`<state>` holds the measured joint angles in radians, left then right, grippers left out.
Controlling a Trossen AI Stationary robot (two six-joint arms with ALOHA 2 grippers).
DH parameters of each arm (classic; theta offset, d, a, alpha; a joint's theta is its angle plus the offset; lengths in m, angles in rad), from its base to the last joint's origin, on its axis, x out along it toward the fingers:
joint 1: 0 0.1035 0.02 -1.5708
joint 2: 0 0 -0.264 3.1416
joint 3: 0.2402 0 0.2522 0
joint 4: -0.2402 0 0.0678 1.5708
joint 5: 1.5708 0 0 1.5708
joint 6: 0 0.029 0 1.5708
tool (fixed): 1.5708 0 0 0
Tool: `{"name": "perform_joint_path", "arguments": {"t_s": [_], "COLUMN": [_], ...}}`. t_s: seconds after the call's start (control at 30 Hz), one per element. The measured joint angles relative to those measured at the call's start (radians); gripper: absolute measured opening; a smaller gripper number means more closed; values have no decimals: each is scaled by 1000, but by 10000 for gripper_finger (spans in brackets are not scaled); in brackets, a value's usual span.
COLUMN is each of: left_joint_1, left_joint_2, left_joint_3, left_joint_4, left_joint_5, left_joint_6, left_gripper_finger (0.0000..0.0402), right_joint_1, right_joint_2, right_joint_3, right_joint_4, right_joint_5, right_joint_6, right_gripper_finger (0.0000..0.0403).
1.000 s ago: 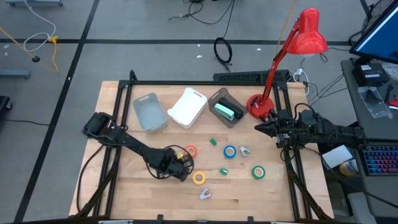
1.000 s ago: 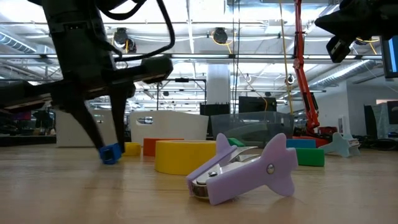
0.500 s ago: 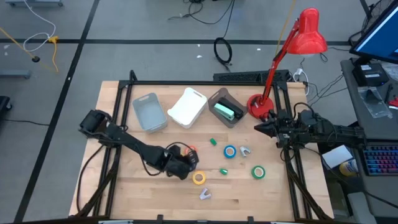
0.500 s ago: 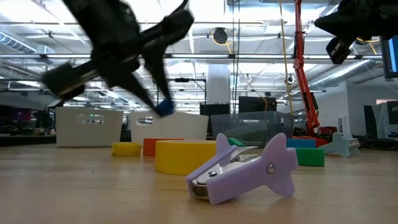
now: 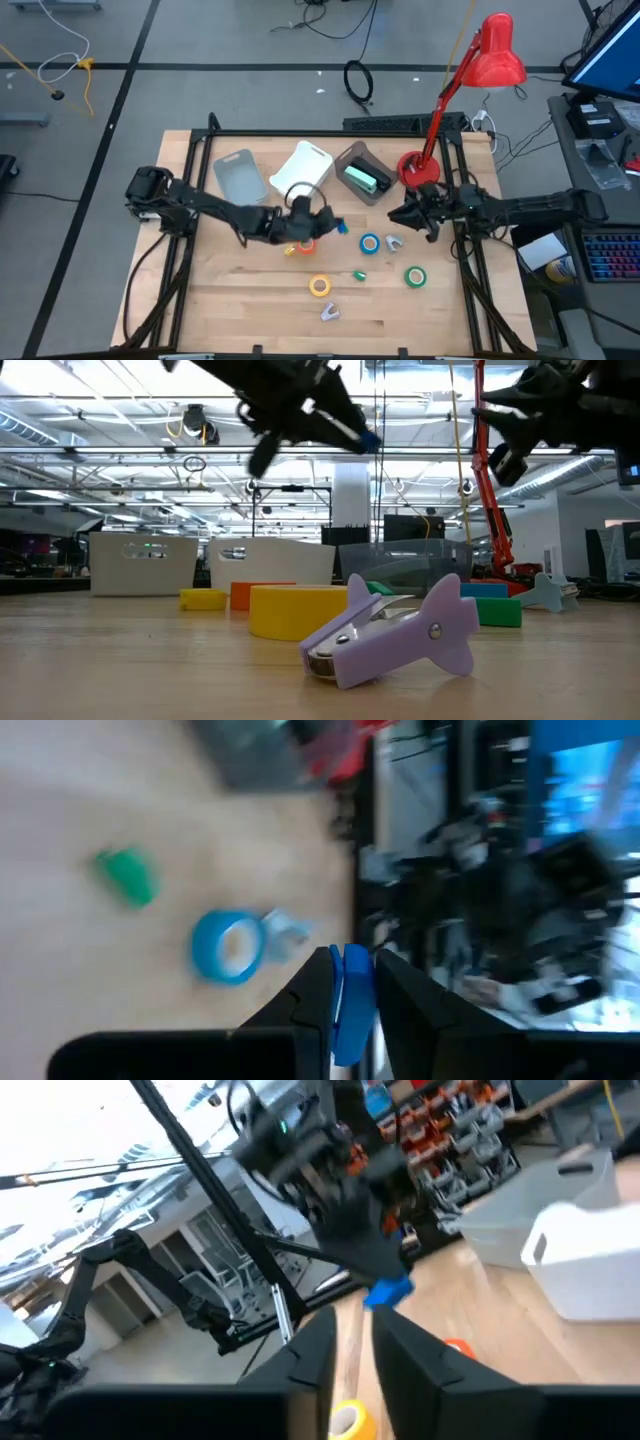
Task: Pick and place Stapler, Stapler remover, tape
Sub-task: Put the blue stapler into the black bin
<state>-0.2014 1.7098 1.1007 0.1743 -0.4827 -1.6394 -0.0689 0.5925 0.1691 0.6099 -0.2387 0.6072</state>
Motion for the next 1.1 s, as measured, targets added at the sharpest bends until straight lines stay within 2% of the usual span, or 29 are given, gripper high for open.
{"name": "perform_joint_path", "arguments": {"t_s": [0.17, 0.33, 0.53, 0.73, 0.83, 1.1], "left_joint_1": [83, 133, 149, 148, 148, 148], "left_joint_2": [0, 1, 1, 1, 1, 1], "left_joint_3": [0, 0, 0, 0, 0, 0], "left_joint_4": [186, 239, 267, 273, 273, 277], "left_joint_5": [88, 150, 175, 178, 178, 181], "left_joint_6": [151, 209, 234, 251, 258, 274], "left_gripper_finger": [56, 55, 55, 58, 57, 57], "right_joint_1": [-1, -1, -19, -55, -69, -76], "right_joint_2": [153, 272, 395, 497, 536, 613], "right_joint_3": [0, 31, 121, 216, 249, 300], "right_joint_4": [139, 241, 247, 247, 246, 246], "right_joint_5": [3, 29, 31, 20, -21, -29], "right_joint_6": [59, 95, 111, 165, 178, 195], "right_gripper_finger": [135, 191, 237, 266, 276, 285]}}
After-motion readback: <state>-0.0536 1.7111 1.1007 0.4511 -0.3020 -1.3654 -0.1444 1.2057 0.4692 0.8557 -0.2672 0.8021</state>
